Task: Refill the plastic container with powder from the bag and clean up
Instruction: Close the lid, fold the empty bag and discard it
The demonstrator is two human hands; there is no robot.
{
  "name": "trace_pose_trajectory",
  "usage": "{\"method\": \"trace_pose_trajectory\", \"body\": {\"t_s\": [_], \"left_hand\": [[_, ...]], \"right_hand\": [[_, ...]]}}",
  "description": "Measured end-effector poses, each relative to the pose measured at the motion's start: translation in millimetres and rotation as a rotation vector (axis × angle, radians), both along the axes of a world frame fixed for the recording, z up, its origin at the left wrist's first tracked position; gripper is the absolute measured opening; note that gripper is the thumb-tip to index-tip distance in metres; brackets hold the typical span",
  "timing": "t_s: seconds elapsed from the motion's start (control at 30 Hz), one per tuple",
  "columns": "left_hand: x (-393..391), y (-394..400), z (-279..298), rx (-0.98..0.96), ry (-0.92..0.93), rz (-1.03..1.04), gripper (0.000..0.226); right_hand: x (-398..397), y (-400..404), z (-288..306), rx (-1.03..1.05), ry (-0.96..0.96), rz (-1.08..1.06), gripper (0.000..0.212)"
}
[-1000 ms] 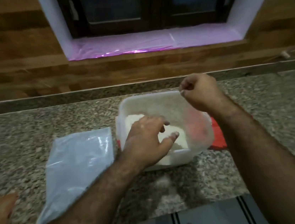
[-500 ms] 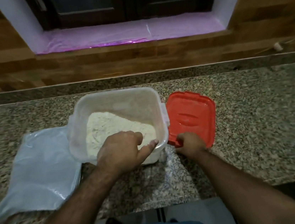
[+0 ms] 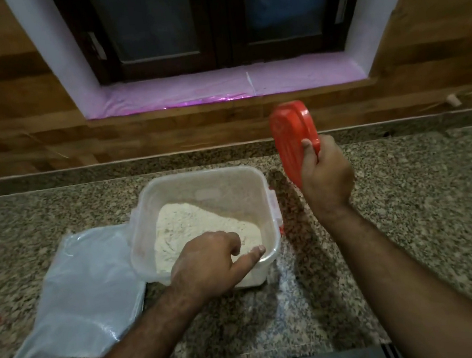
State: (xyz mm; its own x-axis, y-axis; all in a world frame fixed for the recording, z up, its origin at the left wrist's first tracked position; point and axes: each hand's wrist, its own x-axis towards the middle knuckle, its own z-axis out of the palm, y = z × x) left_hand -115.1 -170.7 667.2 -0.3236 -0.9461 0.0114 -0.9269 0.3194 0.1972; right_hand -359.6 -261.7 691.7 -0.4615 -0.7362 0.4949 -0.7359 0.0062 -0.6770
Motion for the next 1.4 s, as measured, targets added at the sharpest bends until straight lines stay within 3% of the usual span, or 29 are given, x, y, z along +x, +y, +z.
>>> {"method": "trace_pose_trajectory", "body": {"t_s": [0.13,0.27,0.37,0.43,0.5,0.57,0.63,0.77,0.83,0.97,1.17,1.33,1.4], "left_hand": [[4,-1,3,-0.008,0.23,0.054,0.062],[16,-25,29,-0.162,0.769,0.346,0.042],[51,-58,56,-0.434,1.067,0.586,0.059],[81,-74,69,-0.52,1.174,0.726,0.073],[104,-76,74,-0.423,1.327,0.783,0.079],[114,-69,67,-0.235,1.419,0.721,0.064],[115,-58,53,-0.121,1.369,0.697,0.045],[111,-36,29,-0.023,1.193,0.746,0.065],[108,-27,20,0.016,1.13,0.767,0.073],[106,-14,8,0.069,1.023,0.737,0.075],[103,-6,1,0.064,0.781,0.699,0.072],[115,-10,10,0.166,0.784,0.685,0.076],[117,-15,18,0.187,0.757,0.678,0.066]], "right_hand": [[27,6,61,-0.252,-0.11,0.093,0.036],[47,8,99,-0.313,-0.495,0.226,0.032],[60,0,102,-0.051,-1.023,0.41,0.04],[65,-5,91,0.171,-1.216,0.495,0.047],[69,-3,77,0.343,-1.273,0.496,0.051],[71,-2,61,0.437,-1.252,0.475,0.053],[72,1,49,0.473,-1.088,0.466,0.051],[77,20,29,0.469,-0.608,0.419,0.059],[77,30,17,0.488,-0.505,0.386,0.064],[79,48,7,0.571,-0.519,0.362,0.042],[84,54,-3,0.532,-0.331,0.307,0.037],[82,46,4,0.66,-0.462,0.352,0.042],[81,38,11,0.751,-0.544,0.364,0.043]]}}
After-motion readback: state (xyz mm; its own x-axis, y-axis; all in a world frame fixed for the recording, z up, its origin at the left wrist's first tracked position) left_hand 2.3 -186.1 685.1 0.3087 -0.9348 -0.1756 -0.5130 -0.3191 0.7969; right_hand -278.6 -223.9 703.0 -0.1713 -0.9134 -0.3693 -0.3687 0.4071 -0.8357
